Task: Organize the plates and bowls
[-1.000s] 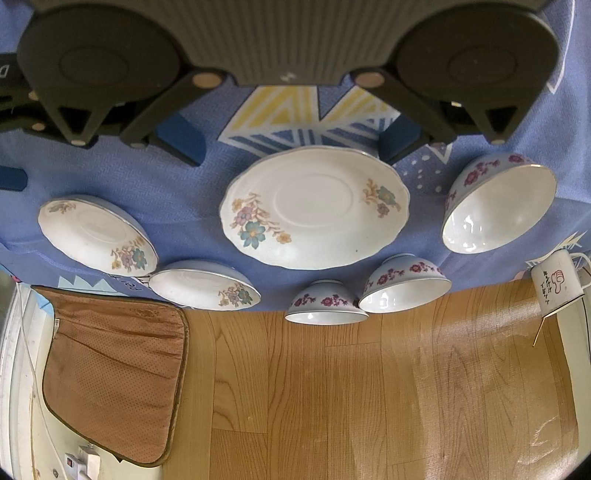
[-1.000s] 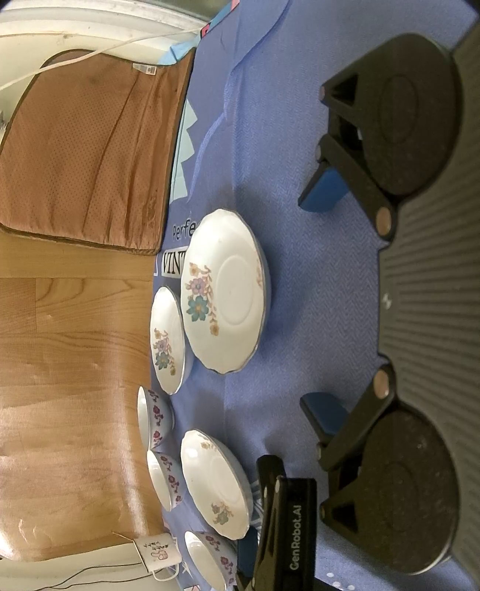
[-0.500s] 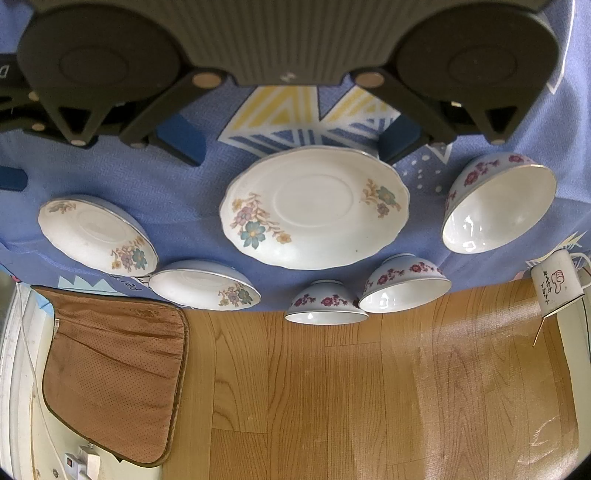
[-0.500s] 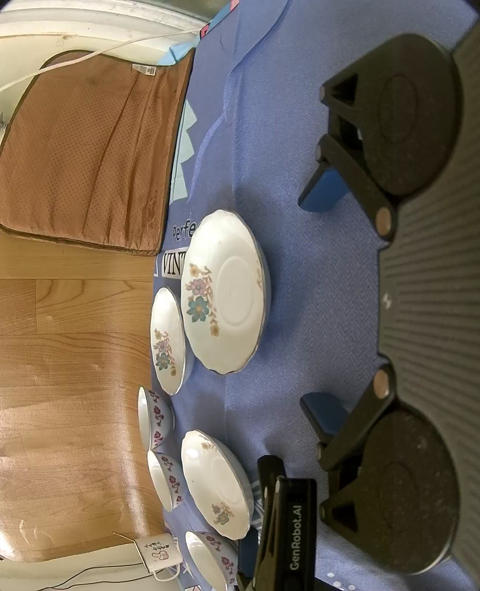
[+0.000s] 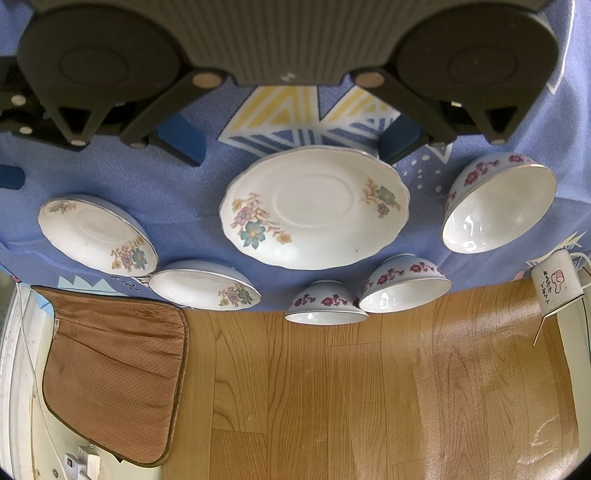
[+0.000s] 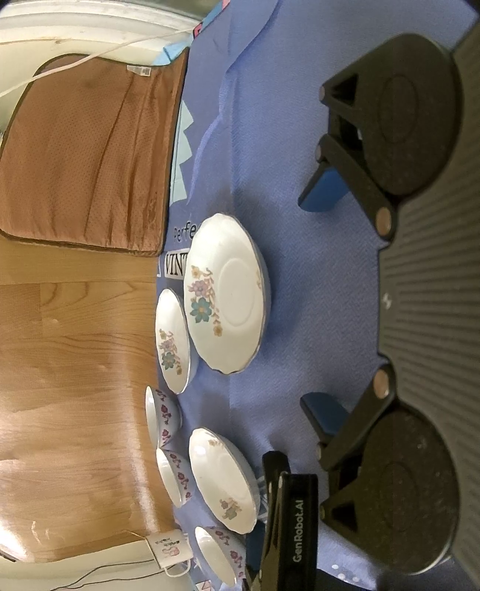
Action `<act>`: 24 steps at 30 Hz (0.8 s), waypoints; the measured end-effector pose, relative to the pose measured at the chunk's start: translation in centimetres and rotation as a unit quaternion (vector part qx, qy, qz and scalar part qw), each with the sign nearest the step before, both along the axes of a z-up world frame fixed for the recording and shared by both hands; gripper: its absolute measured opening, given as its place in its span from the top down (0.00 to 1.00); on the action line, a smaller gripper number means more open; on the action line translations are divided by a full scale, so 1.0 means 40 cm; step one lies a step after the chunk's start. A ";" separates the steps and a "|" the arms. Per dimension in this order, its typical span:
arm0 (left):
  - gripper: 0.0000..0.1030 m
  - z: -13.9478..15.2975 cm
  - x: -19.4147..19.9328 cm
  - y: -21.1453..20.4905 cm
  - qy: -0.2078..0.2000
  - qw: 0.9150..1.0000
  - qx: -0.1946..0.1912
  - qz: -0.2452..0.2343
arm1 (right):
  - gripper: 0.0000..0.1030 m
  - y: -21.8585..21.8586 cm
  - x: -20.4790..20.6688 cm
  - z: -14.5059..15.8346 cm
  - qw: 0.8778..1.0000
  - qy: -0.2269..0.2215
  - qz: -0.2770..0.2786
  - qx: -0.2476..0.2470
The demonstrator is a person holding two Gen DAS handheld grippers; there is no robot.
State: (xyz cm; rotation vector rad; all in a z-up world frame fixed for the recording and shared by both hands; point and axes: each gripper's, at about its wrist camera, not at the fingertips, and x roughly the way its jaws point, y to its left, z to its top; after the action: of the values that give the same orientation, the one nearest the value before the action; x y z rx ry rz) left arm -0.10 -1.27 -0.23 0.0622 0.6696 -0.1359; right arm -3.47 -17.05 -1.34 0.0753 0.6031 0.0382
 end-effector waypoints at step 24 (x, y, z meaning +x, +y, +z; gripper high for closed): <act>0.00 0.008 -0.082 -0.083 0.021 0.996 0.014 0.080 | 0.00 -0.058 -0.126 0.000 0.999 -0.015 0.009 0.027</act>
State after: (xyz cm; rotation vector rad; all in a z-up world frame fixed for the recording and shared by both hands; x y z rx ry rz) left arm -3.39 -4.58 0.08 0.0321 0.7161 0.0271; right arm -8.53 -19.36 -1.33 0.1215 0.5720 0.0730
